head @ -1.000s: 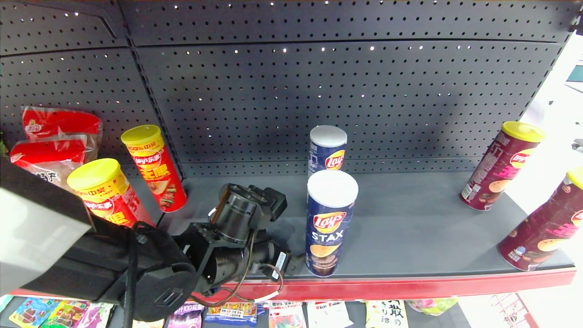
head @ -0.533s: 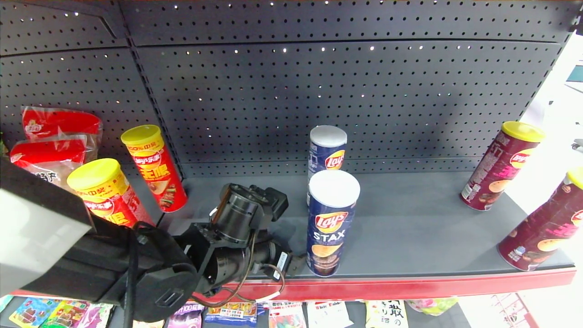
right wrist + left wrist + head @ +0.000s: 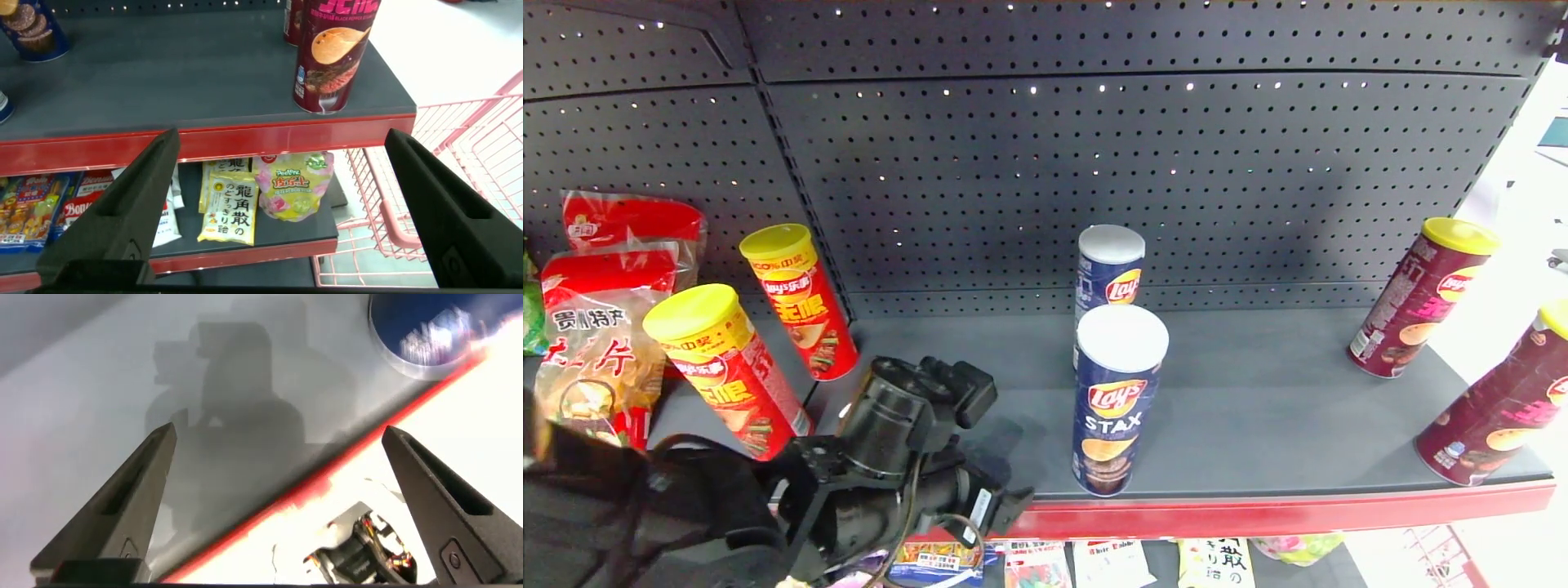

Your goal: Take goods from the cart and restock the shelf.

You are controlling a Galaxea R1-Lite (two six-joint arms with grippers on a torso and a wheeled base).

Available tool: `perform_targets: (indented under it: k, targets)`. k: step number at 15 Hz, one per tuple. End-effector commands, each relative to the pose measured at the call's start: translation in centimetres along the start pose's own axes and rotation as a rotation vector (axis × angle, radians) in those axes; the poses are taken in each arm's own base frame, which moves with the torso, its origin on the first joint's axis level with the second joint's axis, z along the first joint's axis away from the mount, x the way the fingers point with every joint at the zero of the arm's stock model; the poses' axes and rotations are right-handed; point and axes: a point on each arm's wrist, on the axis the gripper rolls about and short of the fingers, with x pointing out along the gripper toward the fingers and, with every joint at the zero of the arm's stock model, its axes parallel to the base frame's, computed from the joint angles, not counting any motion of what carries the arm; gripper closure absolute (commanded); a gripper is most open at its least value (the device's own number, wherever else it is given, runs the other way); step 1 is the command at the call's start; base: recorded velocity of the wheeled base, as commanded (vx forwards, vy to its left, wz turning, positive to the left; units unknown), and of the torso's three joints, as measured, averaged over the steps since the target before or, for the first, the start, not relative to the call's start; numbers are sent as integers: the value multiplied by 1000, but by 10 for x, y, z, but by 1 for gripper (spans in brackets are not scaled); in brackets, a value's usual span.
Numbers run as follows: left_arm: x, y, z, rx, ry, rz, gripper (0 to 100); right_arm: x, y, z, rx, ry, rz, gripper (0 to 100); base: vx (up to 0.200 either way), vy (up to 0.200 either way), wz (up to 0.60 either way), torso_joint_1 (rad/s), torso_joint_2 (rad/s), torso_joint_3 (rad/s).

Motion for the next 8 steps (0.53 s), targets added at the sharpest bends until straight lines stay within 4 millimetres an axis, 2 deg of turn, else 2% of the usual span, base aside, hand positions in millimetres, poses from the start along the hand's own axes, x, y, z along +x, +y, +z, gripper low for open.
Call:
perform_targets:
  k: [1, 3, 5, 7, 8]
  targets:
    - [-54, 14, -9, -31, -96, 21, 0, 0, 0, 0, -2, 1, 0, 0, 0, 0, 0, 0, 0, 0]
    - [-82, 21, -20, -44, -141, 37, 0, 0, 0, 0, -3, 0, 0, 0, 0, 0, 0, 0, 0, 0]
    - [-132, 31, -39, -69, -182, 72, 0, 0, 0, 0, -5, 0, 0, 0, 0, 0, 0, 0, 0, 0]
    - [-167, 38, -54, -92, -196, 104, 0, 0, 0, 0, -5, 1, 0, 0, 0, 0, 0, 0, 0, 0]
    - [-206, 40, -80, -117, -212, 136, 0, 0, 0, 0, -10, 1, 3, 0, 0, 0, 0, 0, 0, 0]
